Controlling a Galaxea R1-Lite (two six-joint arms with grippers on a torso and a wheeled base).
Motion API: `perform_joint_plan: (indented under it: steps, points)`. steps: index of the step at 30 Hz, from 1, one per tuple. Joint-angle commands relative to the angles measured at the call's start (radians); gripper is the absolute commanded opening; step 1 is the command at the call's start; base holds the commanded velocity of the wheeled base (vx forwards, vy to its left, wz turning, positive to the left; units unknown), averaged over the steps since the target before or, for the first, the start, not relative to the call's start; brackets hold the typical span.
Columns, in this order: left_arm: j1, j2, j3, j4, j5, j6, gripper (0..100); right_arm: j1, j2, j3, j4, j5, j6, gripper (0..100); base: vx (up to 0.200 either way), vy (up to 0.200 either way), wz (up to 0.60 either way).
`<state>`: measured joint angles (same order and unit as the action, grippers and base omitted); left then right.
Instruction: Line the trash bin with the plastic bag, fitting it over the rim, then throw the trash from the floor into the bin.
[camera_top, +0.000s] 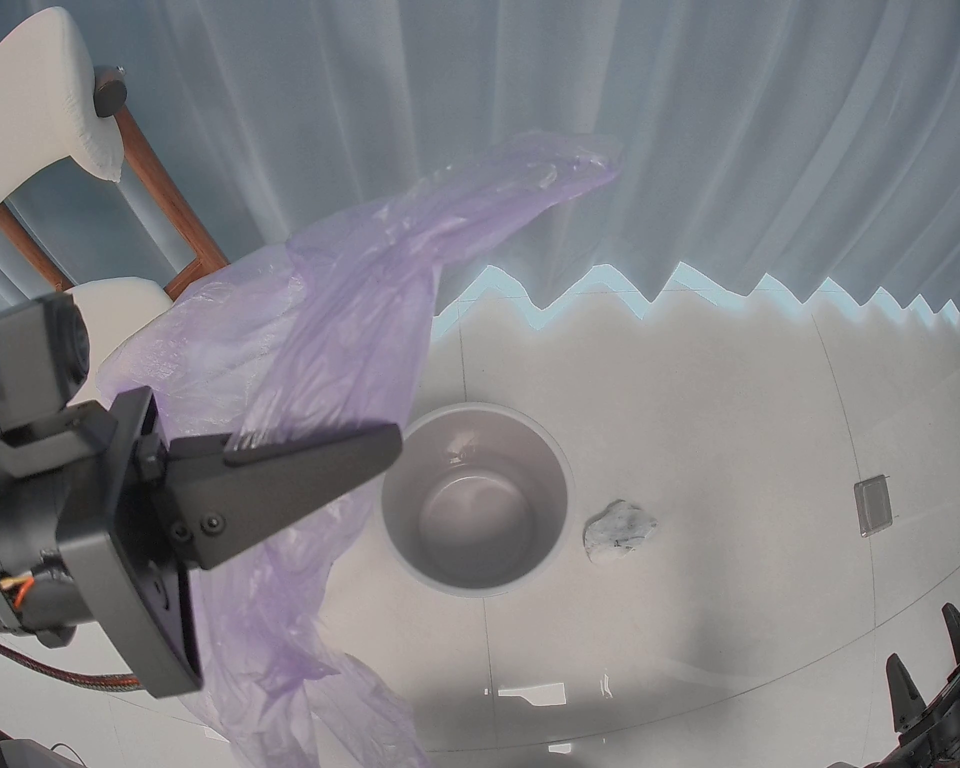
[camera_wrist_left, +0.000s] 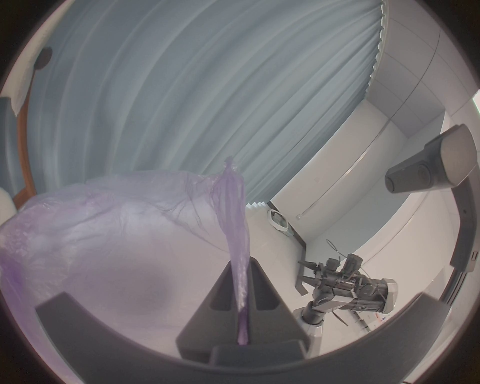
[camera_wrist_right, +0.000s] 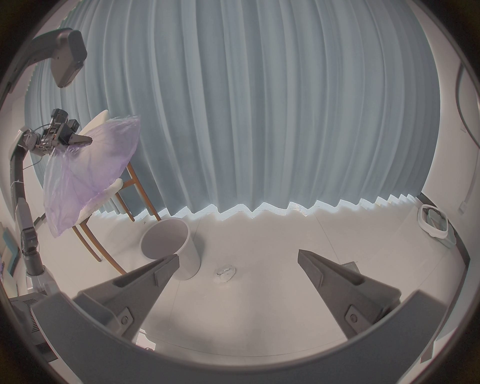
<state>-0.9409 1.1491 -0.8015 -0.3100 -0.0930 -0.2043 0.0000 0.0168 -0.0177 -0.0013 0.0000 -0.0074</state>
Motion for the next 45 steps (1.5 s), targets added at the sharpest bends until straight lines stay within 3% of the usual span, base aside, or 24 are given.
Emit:
perform_joint_plan:
  steps: [1,7,12,18,27,32,36,45]
  points:
    - [-0.004,-0.006,-0.001,-0.004,-0.063,-0.053,0,0.0,-0.017,0.018,0.0,0.0,0.0,100,0.0,0.0,0.0]
    - [0.001,-0.008,-0.007,-0.009,-0.197,-0.155,0,0.0,-0.017,0.016,0.0,0.0,0.0,100,0.0,0.0,0.0]
    - [0.002,0.003,-0.019,-0.02,-0.295,-0.165,0,0.0,-0.017,0.016,0.0,0.0,0.0,100,0.0,0.0,0.0]
    - [0.063,0.077,-0.01,-0.15,-0.393,-0.165,0,0.0,-0.017,0.016,0.0,0.0,0.0,100,0.0,0.0,0.0]
    - [0.096,0.093,-0.008,-0.189,-0.404,-0.164,0,0.002,-0.017,0.018,0.0,0.0,0.0,100,0.0,0.0,0.0]
    - [0.189,0.104,-0.013,-0.189,-0.455,-0.162,0,0.0,-0.017,0.018,0.0,0.0,0.0,100,0.0,0.0,0.0]
    - [0.246,0.127,-0.021,-0.192,-0.45,-0.161,0,0.0,-0.017,0.018,0.0,0.0,0.0,100,0.0,0.0,0.0]
    - [0.295,0.124,0.002,-0.193,-0.406,-0.161,0,0.0,-0.017,0.016,0.0,0.0,0.0,100,0.0,0.0,0.0]
